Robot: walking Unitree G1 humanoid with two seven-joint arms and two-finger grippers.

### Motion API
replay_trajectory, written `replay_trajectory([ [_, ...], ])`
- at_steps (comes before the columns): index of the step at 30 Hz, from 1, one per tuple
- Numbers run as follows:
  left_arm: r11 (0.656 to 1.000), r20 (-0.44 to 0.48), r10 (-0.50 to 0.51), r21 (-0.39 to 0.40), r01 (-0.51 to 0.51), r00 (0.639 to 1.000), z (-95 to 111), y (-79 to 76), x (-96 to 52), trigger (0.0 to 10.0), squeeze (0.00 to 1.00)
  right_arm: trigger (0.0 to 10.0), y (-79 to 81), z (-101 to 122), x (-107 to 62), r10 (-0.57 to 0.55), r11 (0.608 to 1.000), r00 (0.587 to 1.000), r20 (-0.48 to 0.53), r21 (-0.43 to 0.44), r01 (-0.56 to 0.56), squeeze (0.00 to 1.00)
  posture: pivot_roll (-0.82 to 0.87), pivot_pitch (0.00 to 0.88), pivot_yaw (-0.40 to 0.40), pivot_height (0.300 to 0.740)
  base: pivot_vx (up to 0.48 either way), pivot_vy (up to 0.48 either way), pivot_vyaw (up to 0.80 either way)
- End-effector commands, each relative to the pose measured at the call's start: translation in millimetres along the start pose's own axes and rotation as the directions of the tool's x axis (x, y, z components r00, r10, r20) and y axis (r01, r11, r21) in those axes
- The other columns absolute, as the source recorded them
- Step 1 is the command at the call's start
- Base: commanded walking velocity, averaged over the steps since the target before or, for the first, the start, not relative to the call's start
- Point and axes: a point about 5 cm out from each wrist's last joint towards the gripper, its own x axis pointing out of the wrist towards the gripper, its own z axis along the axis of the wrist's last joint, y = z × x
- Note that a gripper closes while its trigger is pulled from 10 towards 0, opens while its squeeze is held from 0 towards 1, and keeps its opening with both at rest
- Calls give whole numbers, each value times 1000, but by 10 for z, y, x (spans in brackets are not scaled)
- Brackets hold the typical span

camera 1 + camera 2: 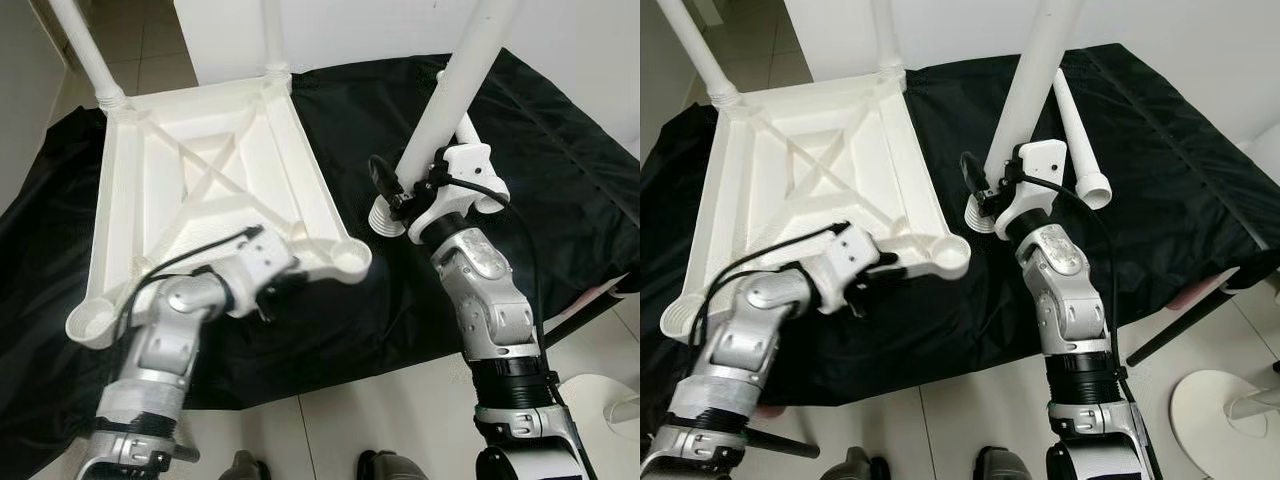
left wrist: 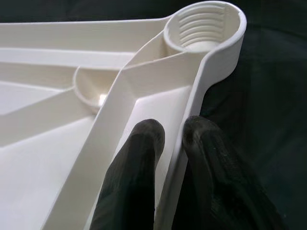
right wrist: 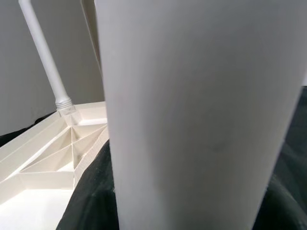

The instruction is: Building children table

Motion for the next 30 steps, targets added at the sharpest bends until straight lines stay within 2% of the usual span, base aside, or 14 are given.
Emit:
replay_trajectory([
  [1, 756, 12, 655, -35, -654, 756, 32, 365, -167, 10000, 0, 10000, 31, 18, -1, 8, 1000, 1000, 8, 14, -8, 0, -42, 153, 50, 740, 0, 0, 0],
  [2, 756, 12, 655, -35, -654, 756, 32, 365, -167, 10000, 0, 10000, 31, 18, -1, 8, 1000, 1000, 8, 14, -8, 0, -42, 153, 50, 740, 0, 0, 0],
  [3, 780, 42, 625, -68, -622, 780, 93, 312, -143, 10000, 0, 10000, 33, 13, 2, 6, 1000, 1000, 4, 13, -6, 0, -41, 152, 49, 740, 0, 0, 0],
  [4, 780, 42, 625, -68, -622, 780, 93, 312, -143, 10000, 0, 10000, 33, 13, 2, 6, 1000, 1000, 4, 13, -6, 0, -41, 152, 49, 740, 0, 0, 0],
  [7, 830, 110, 550, -186, -526, 828, 282, 103, -23, 10000, 0, 10000, 33, -8, 22, -6, 1000, 1000, -10, 10, 6, 0, -40, 149, 48, 740, 0, 0, 0],
  [9, 865, 146, 470, -272, -422, 870, 363, -24, 76, 10000, 0, 10000, 18, -23, 36, -20, 1000, 1000, -21, 6, 20, 0, -37, 144, 43, 740, 0, 0, 0],
  [11, 875, 173, 440, -305, -377, 881, 407, -77, 115, 10000, 0, 10000, 7, -32, 43, -27, 1000, 999, -29, 2, 27, 0, -37, 142, 43, 740, 0, 0, 0],
  [17, 894, 190, 382, -323, -310, 904, 448, -157, 162, 10000, 0, 10000, 6, -43, 61, -25, 1000, 999, -43, -10, 25, 0, -35, 139, 40, 740, 0, 0, 0],
  [19, 904, 242, 285, -391, -175, 927, 531, -252, 192, 10000, 0, 10000, 62, -78, 87, 9, 999, 998, -66, -33, -11, 0, -33, 136, 43, 740, 0, 0, 0],
  [20, 904, 242, 285, -391, -175, 927, 531, -252, 192, 10000, 0, 10000, 62, -78, 87, 9, 999, 998, -66, -33, -11, 0, -33, 136, 43, 740, 0, 0, 0],
  [21, 896, 277, 248, -431, -111, 928, 573, -281, 175, 10000, 0, 10000, 113, -111, 93, 41, 998, 996, -78, -43, -45, 0, -31, 137, 42, 740, 0, 0, 0],
  [24, 897, 316, 202, -440, -46, 927, 616, -319, 118, 10000, 0, 10000, 185, -153, 97, 87, 993, 993, -83, -78, -94, 0, -28, 139, 40, 740, 0, 0, 0],
  [25, 908, 328, 172, -419, -20, 929, 619, -353, 70, 10000, 0, 10000, 225, -172, 95, 122, 988, 989, -82, -90, -129, 0, -22, 139, 36, 740, 0, 0, 0],
  [30, 929, 287, 146, -369, -32, 947, 535, -393, -70, 10000, 0, 10000, 299, -208, 105, 180, 979, 981, -78, -77, -186, 0, -11, 142, 24, 740, 0, 0, 0],
])
